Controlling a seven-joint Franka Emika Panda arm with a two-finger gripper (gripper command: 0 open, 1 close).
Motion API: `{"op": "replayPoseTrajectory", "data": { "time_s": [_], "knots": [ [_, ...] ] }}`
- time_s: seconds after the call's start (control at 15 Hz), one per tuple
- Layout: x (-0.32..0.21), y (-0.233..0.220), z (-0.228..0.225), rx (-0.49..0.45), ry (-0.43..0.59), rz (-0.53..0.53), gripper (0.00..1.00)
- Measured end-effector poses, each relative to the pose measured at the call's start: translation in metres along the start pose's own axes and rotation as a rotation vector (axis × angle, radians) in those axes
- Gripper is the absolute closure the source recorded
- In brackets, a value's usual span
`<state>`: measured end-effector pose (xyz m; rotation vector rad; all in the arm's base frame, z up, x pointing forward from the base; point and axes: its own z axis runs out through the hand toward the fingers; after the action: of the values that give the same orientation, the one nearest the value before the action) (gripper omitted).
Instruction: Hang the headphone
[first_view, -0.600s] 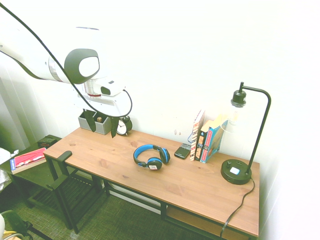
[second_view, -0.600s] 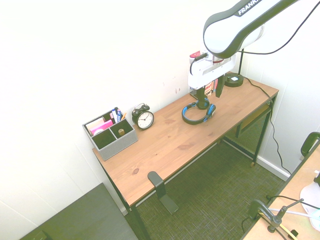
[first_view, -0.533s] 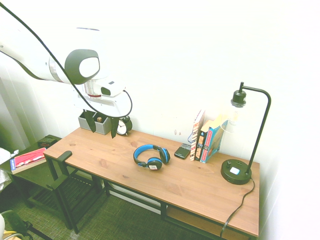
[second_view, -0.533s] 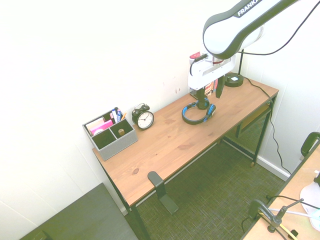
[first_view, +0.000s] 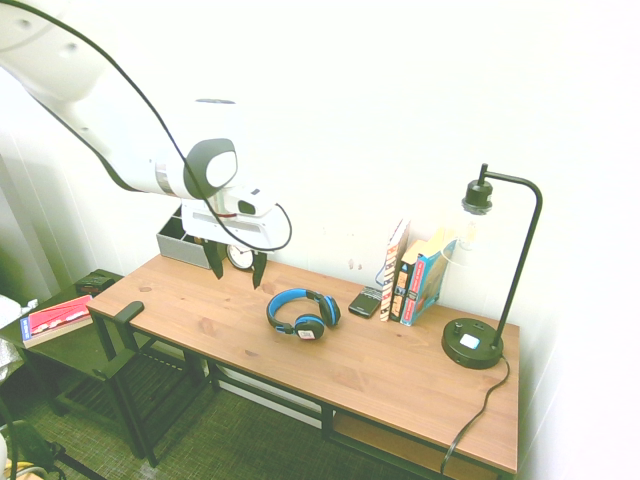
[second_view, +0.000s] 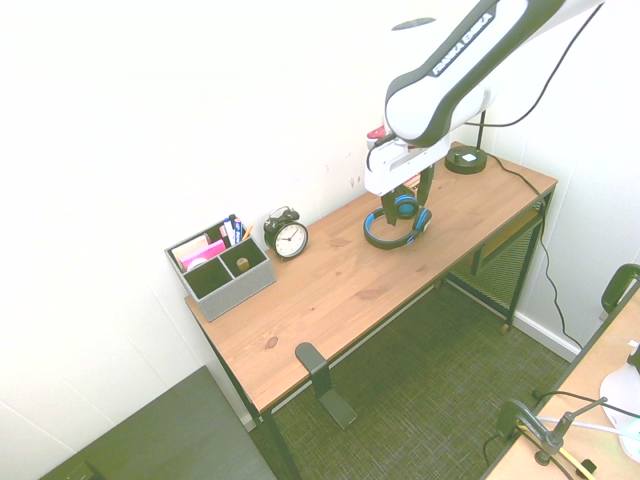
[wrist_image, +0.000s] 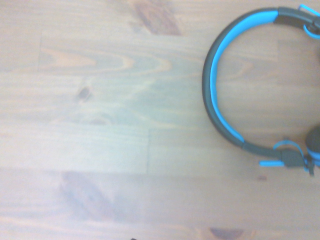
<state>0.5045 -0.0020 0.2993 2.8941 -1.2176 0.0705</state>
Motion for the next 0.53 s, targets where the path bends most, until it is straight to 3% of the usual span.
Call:
{"op": "replayPoseTrajectory", "data": {
  "time_s": [0.33,0.4,0.53],
  "knots": [
    [0.063,-0.041,0.086,-0.043,-0.010,0.009,0.00],
    [0.068,-0.048,0.100,-0.049,-0.016,0.013,1.00],
    [0.080,-0.058,0.117,-0.053,-0.017,0.026,1.00]
  ]
}}
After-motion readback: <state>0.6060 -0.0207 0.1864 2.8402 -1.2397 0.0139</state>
